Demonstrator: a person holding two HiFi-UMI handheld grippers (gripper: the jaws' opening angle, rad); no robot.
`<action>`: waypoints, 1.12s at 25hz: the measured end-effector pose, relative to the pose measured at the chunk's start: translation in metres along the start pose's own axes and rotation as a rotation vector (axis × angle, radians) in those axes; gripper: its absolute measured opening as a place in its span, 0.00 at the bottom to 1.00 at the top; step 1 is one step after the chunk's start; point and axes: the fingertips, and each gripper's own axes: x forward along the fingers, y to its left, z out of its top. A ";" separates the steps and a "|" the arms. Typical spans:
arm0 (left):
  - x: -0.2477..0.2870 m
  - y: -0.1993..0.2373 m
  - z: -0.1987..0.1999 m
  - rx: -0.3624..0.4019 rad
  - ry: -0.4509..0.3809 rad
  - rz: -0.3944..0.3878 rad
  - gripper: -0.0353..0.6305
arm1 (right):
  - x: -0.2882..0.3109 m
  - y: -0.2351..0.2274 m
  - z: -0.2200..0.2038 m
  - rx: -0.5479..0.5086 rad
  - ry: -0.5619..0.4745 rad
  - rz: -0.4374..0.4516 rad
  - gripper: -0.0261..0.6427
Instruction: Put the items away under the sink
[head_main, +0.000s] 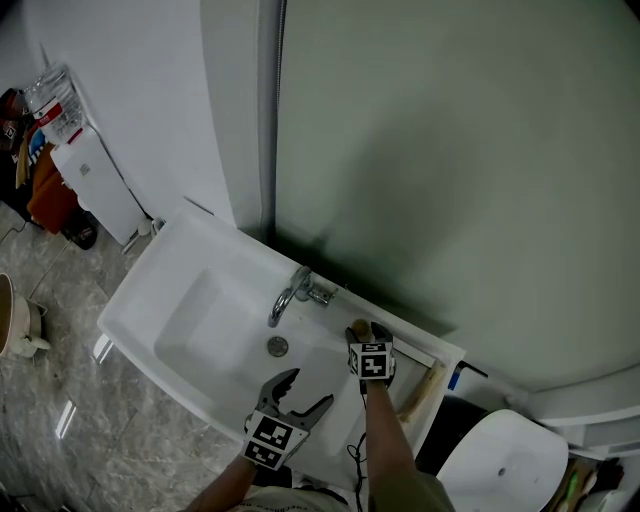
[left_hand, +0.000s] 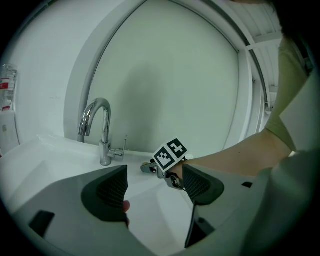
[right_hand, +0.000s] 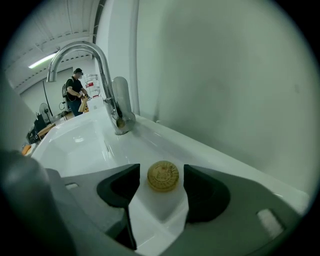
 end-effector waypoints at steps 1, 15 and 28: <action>0.001 0.001 -0.001 0.002 0.001 0.001 0.55 | 0.002 0.000 -0.001 -0.001 0.009 0.002 0.44; 0.001 0.005 -0.007 0.002 0.010 0.010 0.55 | 0.009 0.000 -0.003 0.001 0.037 0.024 0.32; -0.015 -0.012 -0.009 0.021 0.010 0.013 0.55 | -0.025 0.005 0.011 -0.042 -0.022 0.010 0.32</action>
